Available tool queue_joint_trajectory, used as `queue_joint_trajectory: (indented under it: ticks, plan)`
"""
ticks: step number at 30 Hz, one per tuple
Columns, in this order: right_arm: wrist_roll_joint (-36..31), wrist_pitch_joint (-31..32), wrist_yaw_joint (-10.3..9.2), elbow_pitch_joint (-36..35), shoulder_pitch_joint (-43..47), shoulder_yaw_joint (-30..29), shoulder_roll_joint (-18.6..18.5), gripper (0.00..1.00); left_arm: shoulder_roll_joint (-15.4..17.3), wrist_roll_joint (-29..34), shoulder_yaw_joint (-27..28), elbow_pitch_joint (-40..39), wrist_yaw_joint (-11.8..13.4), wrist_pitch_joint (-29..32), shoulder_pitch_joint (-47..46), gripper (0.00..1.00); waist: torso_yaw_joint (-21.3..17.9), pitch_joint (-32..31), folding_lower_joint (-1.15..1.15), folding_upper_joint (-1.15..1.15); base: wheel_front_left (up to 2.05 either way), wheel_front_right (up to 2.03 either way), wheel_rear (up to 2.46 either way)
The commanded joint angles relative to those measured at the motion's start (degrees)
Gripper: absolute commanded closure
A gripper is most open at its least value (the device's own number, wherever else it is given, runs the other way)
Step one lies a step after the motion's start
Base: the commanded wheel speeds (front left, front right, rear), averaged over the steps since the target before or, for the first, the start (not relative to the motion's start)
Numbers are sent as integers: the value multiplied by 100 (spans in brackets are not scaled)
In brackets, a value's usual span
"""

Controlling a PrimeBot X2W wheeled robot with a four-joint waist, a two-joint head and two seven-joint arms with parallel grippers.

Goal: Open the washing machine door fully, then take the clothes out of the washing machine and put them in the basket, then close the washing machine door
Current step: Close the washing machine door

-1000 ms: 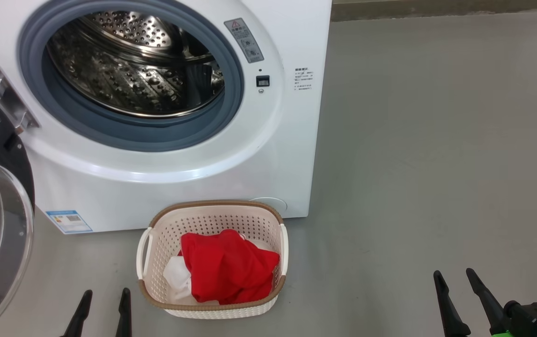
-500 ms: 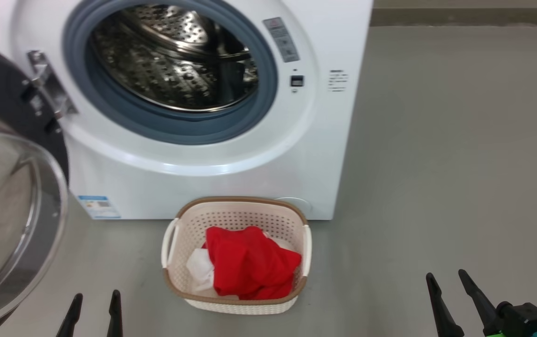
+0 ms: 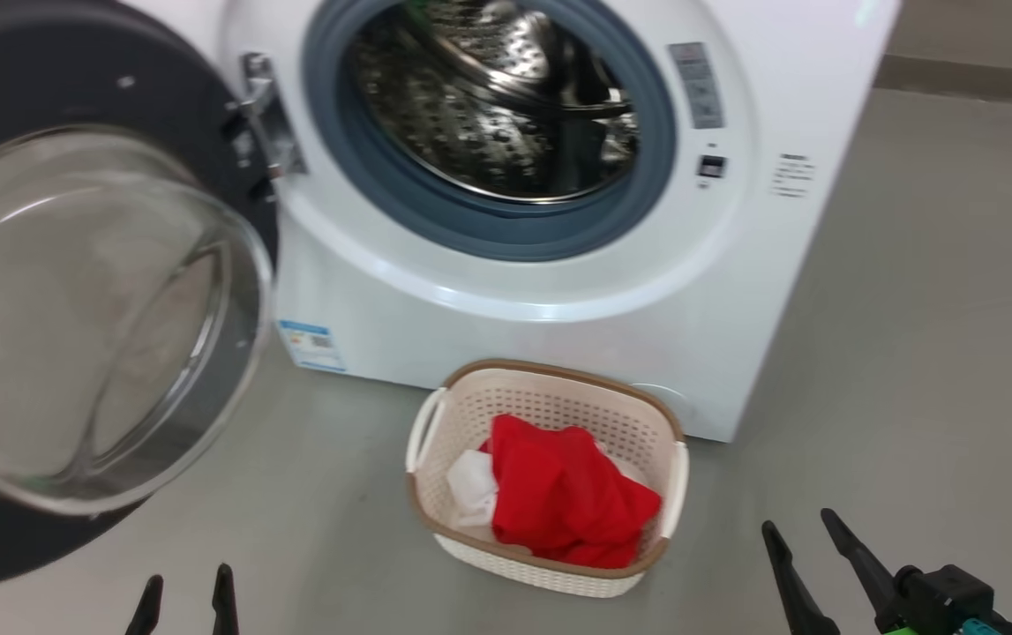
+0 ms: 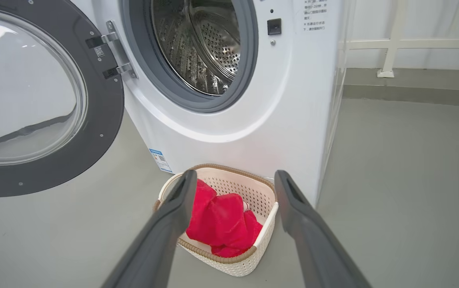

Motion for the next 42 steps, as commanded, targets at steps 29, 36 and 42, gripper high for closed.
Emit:
queue_joint_trajectory:
  ticks: [29,36,42]
  plan:
    - [223,-38,37,185,-824,1148,-184,0,47,-554,103,-679,651,-29,465,0,1005,-70,0,0,0,0,0]
    - [226,-38,37,172,-770,1112,-168,0,47,-661,145,-812,564,-29,392,76,990,-83,0,0,0,0,0]
    - [182,-38,37,139,-706,990,-159,0,47,-526,707,-1574,357,-29,-62,100,992,-2,0,0,0,0,0]
